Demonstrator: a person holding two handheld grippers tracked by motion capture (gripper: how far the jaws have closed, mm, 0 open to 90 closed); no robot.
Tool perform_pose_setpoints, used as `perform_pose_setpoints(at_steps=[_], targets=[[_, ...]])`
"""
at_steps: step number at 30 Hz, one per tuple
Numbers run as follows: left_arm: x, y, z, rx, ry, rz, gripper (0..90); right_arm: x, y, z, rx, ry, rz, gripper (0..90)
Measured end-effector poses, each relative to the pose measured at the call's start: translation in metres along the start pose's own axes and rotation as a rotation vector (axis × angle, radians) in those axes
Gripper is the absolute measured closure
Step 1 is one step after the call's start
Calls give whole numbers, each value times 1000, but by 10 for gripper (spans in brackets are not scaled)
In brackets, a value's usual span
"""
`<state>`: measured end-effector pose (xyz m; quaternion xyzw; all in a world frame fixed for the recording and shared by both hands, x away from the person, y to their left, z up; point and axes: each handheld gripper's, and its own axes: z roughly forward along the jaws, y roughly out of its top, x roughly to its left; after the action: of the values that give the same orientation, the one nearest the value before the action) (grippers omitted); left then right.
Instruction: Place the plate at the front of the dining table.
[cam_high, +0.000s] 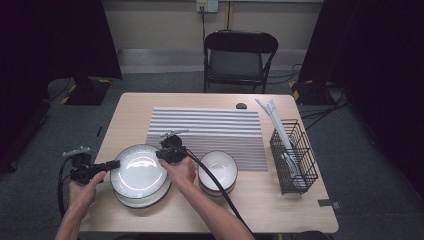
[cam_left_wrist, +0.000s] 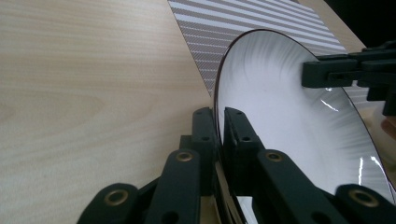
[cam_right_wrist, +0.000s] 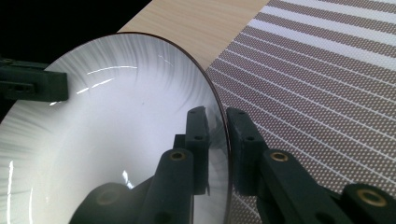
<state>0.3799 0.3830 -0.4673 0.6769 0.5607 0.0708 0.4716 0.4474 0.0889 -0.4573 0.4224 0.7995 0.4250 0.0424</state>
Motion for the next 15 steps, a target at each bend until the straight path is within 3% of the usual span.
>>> perform_pose_setpoints(at_steps=[6,15], targets=[[0,15,10,-22,-4,10,856,-9,11,-5,-45,-22,15,820],[1,15,12,-39,1,2,855,-8,11,-6,-22,-21,-4,813]])
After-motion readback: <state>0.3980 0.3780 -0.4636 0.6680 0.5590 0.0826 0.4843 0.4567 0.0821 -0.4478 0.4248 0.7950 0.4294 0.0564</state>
